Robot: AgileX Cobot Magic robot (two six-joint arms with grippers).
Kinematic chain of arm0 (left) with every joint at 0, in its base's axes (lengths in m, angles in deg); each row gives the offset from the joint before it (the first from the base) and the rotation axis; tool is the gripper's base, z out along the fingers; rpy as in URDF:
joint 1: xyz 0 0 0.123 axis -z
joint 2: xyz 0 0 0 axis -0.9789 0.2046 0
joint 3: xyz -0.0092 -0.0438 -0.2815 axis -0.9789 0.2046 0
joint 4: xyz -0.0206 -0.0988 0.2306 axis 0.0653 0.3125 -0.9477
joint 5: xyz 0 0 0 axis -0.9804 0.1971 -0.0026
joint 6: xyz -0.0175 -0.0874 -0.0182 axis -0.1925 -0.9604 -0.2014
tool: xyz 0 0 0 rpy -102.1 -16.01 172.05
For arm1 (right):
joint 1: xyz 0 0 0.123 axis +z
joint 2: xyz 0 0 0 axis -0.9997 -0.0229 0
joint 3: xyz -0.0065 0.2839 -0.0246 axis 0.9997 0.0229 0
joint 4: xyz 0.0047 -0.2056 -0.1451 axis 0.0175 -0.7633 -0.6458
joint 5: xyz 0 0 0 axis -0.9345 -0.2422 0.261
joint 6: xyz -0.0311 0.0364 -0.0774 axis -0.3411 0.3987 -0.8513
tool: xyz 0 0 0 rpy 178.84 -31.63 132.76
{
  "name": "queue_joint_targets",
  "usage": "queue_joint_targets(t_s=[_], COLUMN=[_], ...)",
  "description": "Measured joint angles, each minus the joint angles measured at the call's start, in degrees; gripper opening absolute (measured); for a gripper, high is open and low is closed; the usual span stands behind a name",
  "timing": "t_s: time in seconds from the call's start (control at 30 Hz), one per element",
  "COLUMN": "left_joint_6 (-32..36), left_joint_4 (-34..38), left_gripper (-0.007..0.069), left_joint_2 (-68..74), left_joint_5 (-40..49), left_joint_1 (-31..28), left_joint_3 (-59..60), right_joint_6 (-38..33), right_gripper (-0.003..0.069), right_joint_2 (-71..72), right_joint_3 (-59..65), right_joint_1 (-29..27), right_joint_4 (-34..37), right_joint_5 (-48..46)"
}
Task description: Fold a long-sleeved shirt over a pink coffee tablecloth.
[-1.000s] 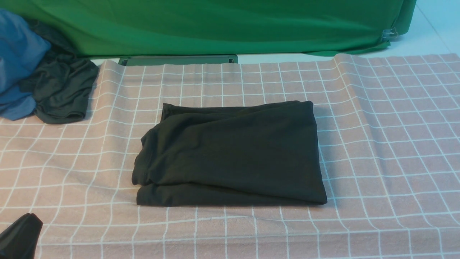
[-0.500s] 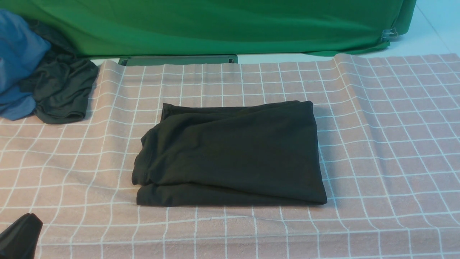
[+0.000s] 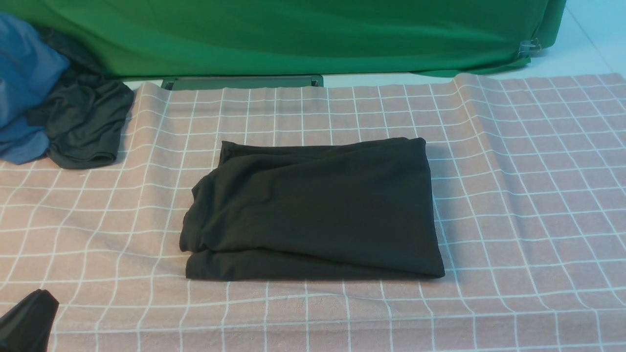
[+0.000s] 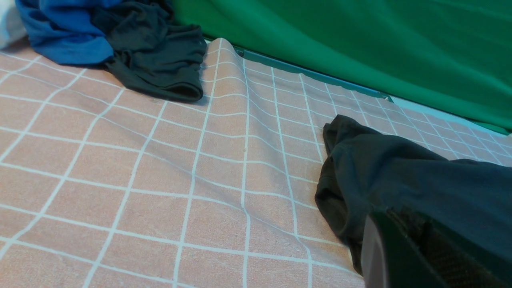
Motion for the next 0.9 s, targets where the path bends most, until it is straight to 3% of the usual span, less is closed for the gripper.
queue_joint_targets(t_s=[0.9], left_joint_6=[-0.05], left_joint_4=[0.0], left_gripper=[0.0014], left_joint_2=[0.0], left_joint_5=[0.0], left_joint_1=[0.0], left_joint_3=[0.0], right_joint_6=[0.83], right_gripper=[0.0237], right_joint_2=[0.27], right_joint_3=[0.0], right_joint_1=[-1.11], right_joint_4=[0.0], right_joint_5=[-0.45])
